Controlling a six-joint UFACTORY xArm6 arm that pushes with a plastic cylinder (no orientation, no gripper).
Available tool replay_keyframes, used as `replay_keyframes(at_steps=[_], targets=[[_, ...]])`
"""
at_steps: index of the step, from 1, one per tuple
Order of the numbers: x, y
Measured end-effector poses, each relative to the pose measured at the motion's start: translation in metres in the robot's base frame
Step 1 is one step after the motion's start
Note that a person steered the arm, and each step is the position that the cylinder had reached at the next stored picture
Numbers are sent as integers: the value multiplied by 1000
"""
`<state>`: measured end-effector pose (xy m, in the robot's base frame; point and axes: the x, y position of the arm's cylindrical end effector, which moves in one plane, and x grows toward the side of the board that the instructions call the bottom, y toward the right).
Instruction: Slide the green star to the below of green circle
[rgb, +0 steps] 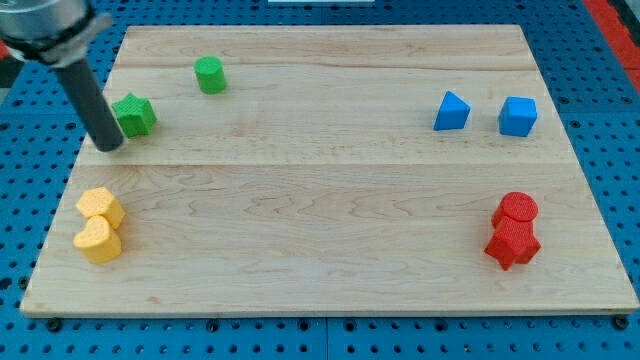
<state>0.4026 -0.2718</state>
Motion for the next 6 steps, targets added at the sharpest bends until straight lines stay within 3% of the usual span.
replay_keyframes(at_steps=[1, 3, 6], targets=[[-22, -33], [-29, 58], [-60, 21]])
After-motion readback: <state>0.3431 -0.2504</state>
